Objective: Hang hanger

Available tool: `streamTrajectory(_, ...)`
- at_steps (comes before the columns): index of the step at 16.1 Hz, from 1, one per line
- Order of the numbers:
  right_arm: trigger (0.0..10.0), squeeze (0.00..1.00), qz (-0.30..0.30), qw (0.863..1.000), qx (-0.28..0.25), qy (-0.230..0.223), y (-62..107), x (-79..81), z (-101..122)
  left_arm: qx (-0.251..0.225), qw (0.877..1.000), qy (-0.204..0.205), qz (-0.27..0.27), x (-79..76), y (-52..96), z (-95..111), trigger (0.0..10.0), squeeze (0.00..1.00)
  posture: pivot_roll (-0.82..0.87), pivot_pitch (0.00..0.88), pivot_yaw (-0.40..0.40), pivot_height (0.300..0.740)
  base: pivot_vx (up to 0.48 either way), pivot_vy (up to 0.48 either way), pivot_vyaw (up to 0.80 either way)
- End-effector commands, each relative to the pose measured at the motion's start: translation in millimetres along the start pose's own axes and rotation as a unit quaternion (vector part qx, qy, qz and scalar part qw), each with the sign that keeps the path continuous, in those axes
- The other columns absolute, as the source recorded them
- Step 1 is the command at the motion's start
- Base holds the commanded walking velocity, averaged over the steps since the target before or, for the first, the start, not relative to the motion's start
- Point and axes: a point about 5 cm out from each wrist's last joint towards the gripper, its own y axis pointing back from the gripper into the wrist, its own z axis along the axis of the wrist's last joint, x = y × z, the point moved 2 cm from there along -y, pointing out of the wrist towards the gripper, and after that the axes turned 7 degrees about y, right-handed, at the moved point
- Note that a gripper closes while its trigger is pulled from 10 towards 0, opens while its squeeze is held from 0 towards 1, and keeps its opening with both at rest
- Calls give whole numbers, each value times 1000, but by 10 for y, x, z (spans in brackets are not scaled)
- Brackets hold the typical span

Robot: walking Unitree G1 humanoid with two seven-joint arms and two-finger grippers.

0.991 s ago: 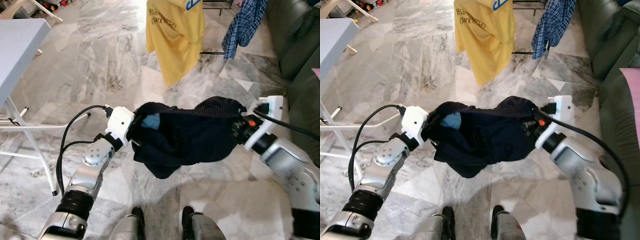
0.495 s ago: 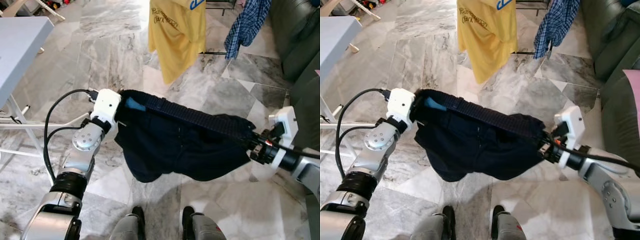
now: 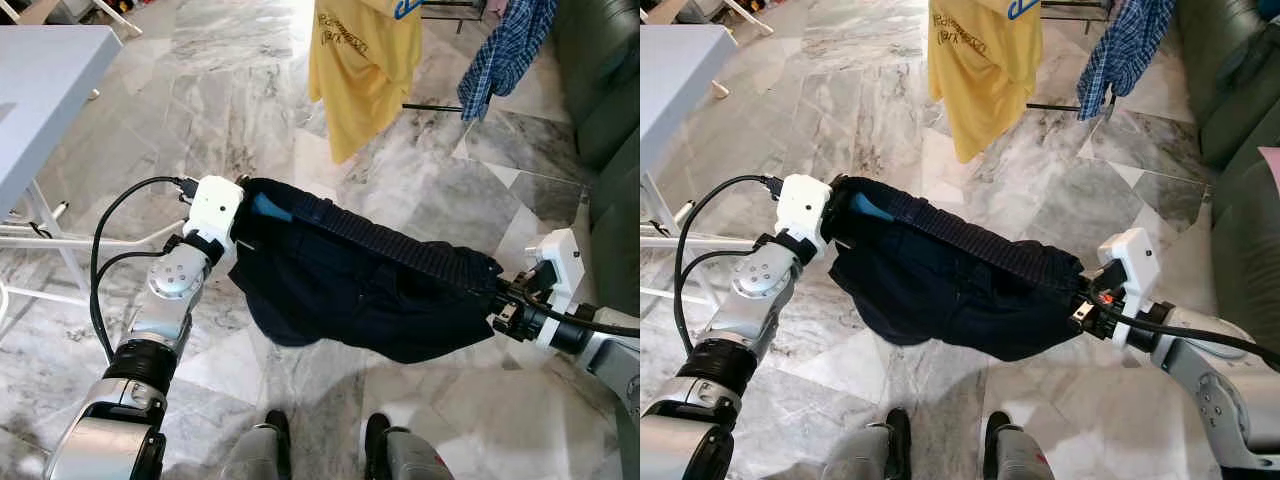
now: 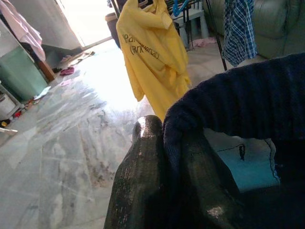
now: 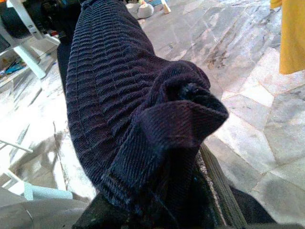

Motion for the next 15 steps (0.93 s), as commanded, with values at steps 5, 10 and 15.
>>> streamTrajectory(5, 2902, 0, -145, 985, 78, 51, -280, -237, -385, 64, 990, 80, -95, -360, 230, -322, 10000, 0, -53, 277, 92, 740, 0, 0, 0)
streamTrajectory(10, 0, 0, -107, 984, 104, 102, -521, -41, -579, 121, 950, 160, -238, -791, 501, -456, 10000, 0, -46, 269, 79, 740, 0, 0, 0)
streamTrajectory(15, 0, 0, -175, 971, 108, 118, -483, -254, -601, 107, 954, 205, -190, -627, 397, -327, 10000, 0, -44, 271, 81, 740, 0, 0, 0)
